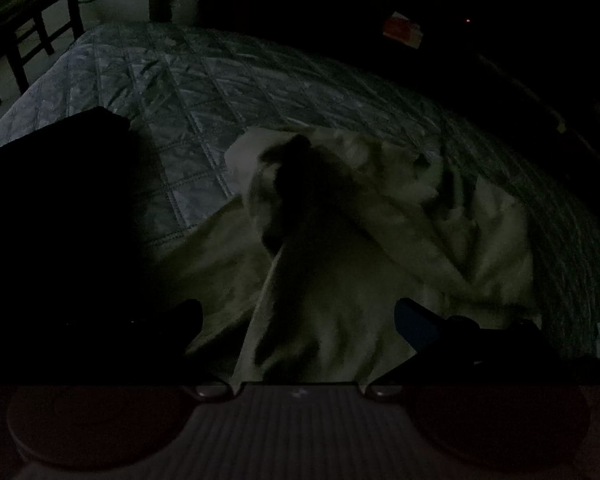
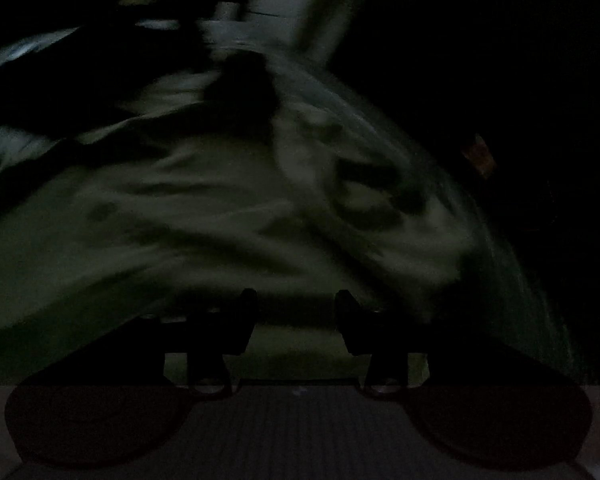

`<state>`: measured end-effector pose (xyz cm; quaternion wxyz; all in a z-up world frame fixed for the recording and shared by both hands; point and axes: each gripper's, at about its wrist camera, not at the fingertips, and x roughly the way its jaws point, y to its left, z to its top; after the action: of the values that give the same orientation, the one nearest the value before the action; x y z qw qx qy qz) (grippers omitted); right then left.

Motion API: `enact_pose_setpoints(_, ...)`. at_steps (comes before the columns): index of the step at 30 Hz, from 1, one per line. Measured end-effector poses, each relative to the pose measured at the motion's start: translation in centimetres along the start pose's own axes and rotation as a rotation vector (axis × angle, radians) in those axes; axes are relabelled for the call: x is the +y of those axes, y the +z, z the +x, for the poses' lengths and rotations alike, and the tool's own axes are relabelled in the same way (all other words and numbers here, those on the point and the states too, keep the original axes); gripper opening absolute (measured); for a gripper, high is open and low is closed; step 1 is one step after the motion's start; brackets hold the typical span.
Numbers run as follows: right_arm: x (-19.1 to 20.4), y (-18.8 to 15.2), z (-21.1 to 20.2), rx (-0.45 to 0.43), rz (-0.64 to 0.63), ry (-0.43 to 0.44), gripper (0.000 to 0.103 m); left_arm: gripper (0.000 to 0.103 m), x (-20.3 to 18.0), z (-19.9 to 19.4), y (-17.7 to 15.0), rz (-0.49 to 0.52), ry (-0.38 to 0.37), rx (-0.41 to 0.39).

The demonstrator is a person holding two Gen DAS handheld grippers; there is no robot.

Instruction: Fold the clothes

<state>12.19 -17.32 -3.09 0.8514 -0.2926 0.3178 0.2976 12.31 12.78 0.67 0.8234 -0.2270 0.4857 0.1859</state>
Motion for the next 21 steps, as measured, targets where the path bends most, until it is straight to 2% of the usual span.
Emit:
enact_pose_setpoints(1, -0.1, -0.1, -0.2, 0.012, 0.033, -0.017, 0.053, 0.102, 0.2, -0.1, 0.1, -0.01, 0.001, -0.005)
enact_pose_setpoints(3, -1.3, 0.5, -0.9, -0.03, 0.13, -0.033, 0.054, 0.102, 0.5, -0.4, 0.3, -0.026, 0.007, -0.017)
enact_pose_setpoints(6, -2.2, 2.8, -0.8, -0.112, 0.216, -0.002, 0.059, 0.102, 1.1, -0.4, 0.6, -0.051, 0.027, -0.026)
enact_pose_setpoints(8, -2.1, 5.3, 0.4, -0.123, 0.231, 0.034, 0.059, 0.102, 1.3, -0.4, 0.7, -0.059, 0.031, -0.026)
enact_pose_setpoints(12, -1.4, 9.1, 4.9, -0.065, 0.252, 0.092, 0.059, 0.102, 1.6, -0.3, 0.9, -0.069, 0.031, -0.021)
enact_pose_setpoints(15, -1.3, 10.1, 8.8, 0.025, 0.33, 0.142, 0.056, 0.102, 1.8, -0.1, 1.0, -0.076, 0.031, -0.018)
enact_pose_setpoints(17, -1.1, 10.2, 10.8, 0.073, 0.358, 0.167, 0.047, 0.102, 1.9, -0.1, 0.9, -0.078, 0.028, -0.014)
enact_pose_setpoints(18, -0.9, 10.1, 11.5, 0.091, 0.356, 0.167, 0.037, 0.102, 1.9, -0.2, 1.0, -0.079, 0.027, -0.015)
enact_pose_setpoints(19, -0.7, 10.0, 11.8, 0.095, 0.342, 0.153, 0.004, 0.102, 2.0, -0.2, 1.0, -0.082, 0.025, -0.017)
enact_pose_setpoints(21, -0.7, 10.0, 10.9, 0.053, 0.329, 0.138, 0.005, 0.102, 2.1, -0.3, 1.1, -0.088, 0.023, -0.02)
